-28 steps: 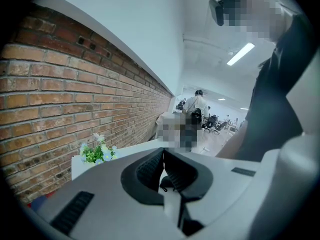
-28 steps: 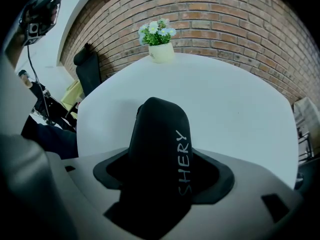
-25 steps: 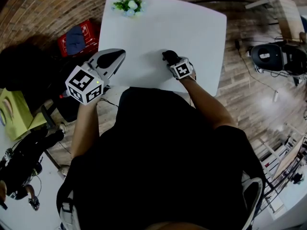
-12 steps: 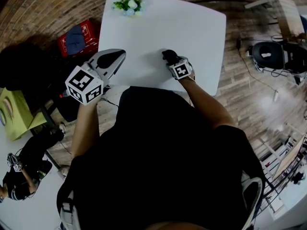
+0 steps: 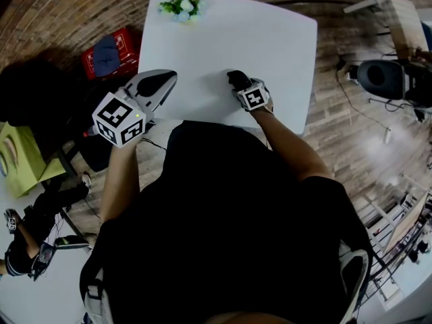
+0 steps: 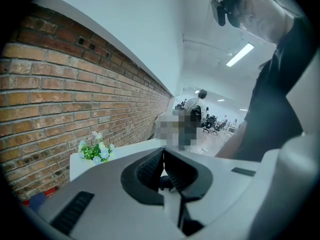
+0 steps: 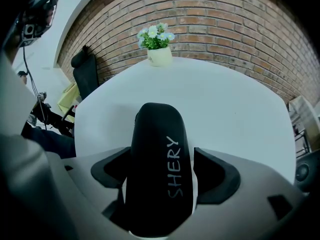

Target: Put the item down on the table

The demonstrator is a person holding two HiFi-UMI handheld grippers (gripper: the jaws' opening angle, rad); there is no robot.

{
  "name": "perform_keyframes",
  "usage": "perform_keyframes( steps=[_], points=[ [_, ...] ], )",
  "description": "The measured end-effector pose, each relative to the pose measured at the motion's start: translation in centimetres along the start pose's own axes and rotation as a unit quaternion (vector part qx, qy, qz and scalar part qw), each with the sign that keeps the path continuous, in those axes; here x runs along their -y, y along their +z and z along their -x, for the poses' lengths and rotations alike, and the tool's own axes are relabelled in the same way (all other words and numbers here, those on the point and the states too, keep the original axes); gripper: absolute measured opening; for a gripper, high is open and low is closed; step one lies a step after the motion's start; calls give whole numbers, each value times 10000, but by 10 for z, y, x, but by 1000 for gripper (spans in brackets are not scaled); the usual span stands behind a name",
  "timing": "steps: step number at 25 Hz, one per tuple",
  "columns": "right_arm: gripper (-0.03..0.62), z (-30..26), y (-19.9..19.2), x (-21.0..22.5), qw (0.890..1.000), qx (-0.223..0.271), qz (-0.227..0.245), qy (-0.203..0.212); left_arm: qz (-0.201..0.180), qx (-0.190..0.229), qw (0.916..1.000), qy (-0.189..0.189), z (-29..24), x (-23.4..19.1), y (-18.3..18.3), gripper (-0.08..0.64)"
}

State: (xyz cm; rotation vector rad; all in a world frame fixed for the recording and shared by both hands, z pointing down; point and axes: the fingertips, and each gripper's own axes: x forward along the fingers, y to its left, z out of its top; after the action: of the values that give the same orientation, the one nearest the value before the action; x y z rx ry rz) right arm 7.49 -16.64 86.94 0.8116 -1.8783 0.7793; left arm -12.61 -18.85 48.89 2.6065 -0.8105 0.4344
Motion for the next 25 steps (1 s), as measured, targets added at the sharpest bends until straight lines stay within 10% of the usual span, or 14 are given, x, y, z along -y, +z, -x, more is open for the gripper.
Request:
perform_keyframes(
  steps=[25],
  points=[
    [385,43,17,3,9970,763,4,-99,-132,79,9999,-14,10,32,1,11]
  ],
)
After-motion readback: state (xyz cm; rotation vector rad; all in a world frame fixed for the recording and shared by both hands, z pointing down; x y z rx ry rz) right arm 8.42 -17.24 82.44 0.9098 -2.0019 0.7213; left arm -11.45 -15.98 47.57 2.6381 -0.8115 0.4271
